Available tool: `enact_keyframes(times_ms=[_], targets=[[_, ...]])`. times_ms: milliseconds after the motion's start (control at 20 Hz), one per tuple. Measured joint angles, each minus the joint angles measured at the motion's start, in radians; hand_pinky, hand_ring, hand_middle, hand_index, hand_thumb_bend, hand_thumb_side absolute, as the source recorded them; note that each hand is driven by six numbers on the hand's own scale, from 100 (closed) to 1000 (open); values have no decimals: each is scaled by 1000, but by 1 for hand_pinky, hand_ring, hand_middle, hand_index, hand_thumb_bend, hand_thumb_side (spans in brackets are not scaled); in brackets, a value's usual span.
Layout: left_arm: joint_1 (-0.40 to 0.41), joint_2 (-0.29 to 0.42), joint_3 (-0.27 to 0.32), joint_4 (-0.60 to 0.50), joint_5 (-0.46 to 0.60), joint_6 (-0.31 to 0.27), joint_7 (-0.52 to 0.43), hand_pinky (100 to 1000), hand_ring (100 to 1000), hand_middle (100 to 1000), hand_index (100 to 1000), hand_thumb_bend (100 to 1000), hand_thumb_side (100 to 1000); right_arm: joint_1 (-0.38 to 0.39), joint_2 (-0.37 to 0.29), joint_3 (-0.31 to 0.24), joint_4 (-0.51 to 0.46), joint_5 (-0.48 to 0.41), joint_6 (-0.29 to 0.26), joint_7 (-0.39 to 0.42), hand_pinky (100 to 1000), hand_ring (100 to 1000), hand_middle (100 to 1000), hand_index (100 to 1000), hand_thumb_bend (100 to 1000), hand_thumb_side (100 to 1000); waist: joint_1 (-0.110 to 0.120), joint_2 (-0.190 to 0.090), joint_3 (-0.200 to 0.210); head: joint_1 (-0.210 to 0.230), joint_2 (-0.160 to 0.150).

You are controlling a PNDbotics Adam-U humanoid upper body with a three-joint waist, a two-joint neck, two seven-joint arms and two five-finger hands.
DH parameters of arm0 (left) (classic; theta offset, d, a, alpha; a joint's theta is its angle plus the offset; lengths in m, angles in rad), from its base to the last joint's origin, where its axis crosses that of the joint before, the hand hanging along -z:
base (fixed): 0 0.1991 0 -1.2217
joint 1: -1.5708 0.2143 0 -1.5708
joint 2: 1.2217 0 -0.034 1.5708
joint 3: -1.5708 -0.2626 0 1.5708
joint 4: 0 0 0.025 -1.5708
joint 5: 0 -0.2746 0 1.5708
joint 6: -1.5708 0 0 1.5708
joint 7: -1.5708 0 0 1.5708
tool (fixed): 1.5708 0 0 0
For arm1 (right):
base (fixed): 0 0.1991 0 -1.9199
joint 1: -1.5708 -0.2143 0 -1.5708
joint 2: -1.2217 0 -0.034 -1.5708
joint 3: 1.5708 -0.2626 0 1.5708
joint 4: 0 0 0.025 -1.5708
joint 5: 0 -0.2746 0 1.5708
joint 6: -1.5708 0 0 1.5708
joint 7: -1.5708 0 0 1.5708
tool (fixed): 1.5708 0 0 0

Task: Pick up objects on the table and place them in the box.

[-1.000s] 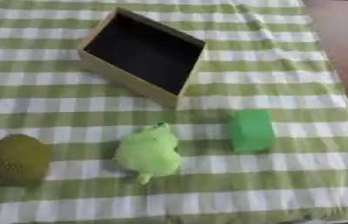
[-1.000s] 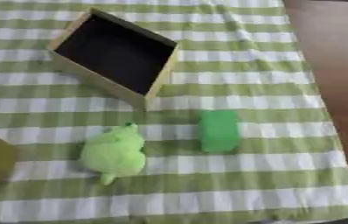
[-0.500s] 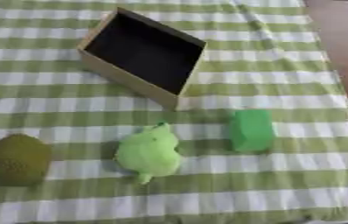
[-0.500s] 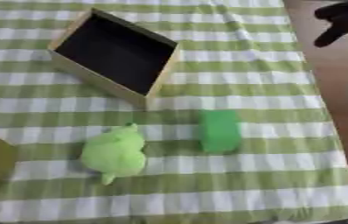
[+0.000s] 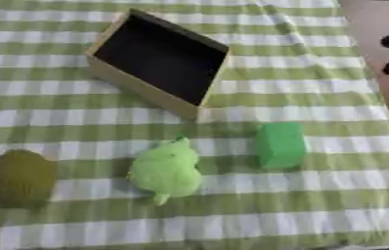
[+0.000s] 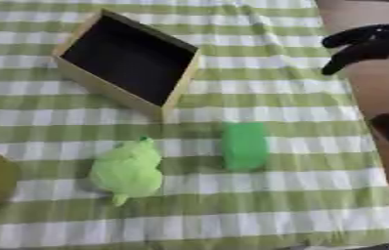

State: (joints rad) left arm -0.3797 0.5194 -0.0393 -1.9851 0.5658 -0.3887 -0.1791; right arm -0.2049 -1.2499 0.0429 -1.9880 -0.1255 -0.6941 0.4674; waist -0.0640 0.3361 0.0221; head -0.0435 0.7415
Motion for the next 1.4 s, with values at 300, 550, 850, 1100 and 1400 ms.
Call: enact_keyframes(times_ms=[300,550,850,1100,1400], targets=[[0,3,-12,0,2,7,-12,737,860,794,891,100,569,-38,-6,84,0,109,-22,-22,1000,1000,810,1000,100,592,0,0,12,-13,4],[-2,3,-19,0,4,12,-23,737,861,795,889,100,568,-70,3,154,-1,234,-67,-67,1000,1000,795,1000,100,578,0,0,18,-21,5],[-7,3,-24,0,8,16,-29,737,862,796,888,100,568,-96,29,205,0,349,-110,-110,1000,1000,785,1000,100,603,0,0,22,-26,5],[-7,3,-29,0,11,21,-35,737,863,796,887,100,568,-120,59,240,23,402,-123,-123,1000,1000,771,1000,100,669,0,-1,27,-29,5],[-7,3,-32,0,14,26,-43,737,863,796,884,100,568,-162,108,283,72,396,-106,-106,1000,1000,747,1000,100,717,0,-1,30,-33,5]])
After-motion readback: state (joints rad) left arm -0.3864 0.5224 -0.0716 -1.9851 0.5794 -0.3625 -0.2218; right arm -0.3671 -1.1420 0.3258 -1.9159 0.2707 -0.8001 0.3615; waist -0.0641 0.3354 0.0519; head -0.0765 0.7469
